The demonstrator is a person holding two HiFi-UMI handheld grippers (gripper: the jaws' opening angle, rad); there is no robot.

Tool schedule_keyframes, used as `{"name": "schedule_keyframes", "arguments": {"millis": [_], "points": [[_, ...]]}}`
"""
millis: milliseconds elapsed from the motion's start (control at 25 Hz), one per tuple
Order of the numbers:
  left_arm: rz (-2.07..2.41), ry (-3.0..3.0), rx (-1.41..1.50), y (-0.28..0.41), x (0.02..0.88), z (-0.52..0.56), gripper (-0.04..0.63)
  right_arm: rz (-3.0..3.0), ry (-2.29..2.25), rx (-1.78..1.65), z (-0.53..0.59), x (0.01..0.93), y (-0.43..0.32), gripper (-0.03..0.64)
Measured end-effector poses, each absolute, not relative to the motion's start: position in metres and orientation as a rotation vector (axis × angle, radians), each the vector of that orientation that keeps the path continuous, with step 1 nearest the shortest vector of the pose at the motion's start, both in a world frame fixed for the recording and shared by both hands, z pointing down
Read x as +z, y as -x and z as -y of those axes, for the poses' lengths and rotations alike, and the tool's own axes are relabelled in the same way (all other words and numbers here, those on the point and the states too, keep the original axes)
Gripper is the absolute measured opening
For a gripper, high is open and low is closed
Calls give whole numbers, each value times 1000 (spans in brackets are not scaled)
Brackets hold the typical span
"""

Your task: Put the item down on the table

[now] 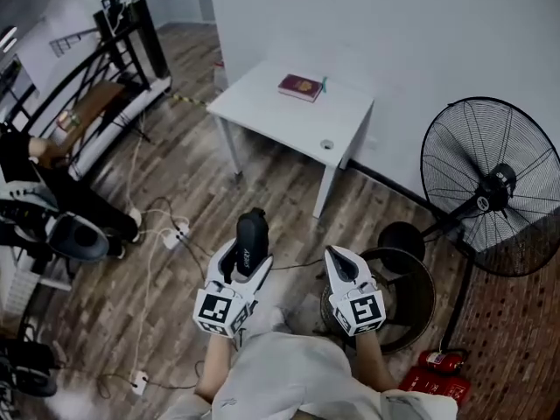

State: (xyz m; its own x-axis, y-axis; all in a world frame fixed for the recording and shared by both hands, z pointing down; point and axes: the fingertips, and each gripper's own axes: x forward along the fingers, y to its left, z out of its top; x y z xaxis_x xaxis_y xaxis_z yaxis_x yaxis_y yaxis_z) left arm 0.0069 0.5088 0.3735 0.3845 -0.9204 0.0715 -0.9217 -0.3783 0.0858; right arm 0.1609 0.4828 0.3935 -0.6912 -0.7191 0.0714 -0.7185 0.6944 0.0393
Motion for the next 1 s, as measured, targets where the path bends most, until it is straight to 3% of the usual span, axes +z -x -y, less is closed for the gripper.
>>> {"name": "schedule_keyframes", "arguments": {"millis": [320,1000], "points": [[1653,-2493,3,33,389,-474,342,2789,-1207,-10,-453,400,-123,3],[1639,-2510,36,47,403,-370,341,2804,-1226,15,-346,407,-101,3]]}}
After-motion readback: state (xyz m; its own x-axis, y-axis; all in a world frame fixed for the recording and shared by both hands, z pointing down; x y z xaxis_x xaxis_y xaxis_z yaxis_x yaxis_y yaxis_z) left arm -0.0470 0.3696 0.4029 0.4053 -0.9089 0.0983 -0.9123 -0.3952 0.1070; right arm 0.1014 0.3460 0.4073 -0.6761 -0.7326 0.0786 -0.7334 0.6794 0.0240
